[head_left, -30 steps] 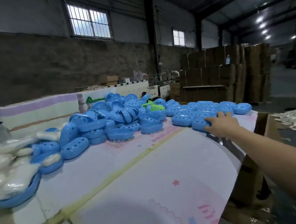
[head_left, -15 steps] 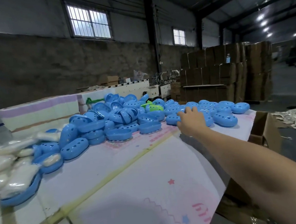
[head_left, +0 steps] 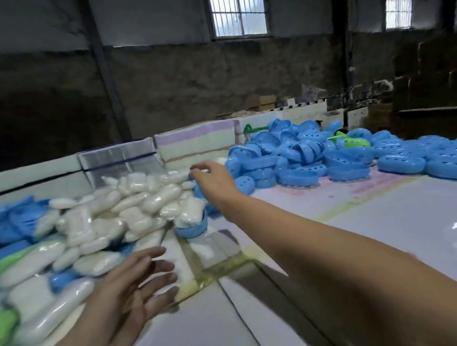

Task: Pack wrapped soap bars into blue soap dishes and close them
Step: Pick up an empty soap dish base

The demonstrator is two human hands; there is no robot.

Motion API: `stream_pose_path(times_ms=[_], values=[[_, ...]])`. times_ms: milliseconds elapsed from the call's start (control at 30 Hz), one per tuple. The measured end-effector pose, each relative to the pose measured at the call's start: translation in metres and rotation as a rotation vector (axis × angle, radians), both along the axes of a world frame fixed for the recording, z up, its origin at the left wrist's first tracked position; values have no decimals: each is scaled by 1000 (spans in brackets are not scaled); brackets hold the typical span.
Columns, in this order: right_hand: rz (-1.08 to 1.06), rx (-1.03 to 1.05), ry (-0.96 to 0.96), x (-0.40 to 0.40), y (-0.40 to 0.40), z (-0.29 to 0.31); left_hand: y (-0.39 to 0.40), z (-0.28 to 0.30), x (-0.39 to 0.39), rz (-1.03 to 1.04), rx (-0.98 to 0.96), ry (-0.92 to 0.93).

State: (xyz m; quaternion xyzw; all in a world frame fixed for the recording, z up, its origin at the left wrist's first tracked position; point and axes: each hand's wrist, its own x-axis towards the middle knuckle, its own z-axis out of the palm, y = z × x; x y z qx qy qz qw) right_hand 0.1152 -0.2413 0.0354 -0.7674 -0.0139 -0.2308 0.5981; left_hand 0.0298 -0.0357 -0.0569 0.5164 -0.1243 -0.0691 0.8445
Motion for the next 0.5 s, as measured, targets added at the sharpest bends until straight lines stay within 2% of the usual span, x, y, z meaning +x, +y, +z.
stream_pose_path(times_ms=[67, 100, 200, 367, 500], values=[[82, 47, -8, -3, 34, -21, -4, 19, -9, -9, 42, 60], [105, 8, -10, -7, 45, -36, -3, 17, -5, -24, 37, 49], [164, -249, -38, -22, 59, -62, 0, 22, -9, -23, -10, 94], [306, -427, -98, -45, 61, -56, -3, 29, -15, -18, 10, 116], [326, -461, -162, -51, 64, -54, 6, 51, -14, 79, 110, 79]])
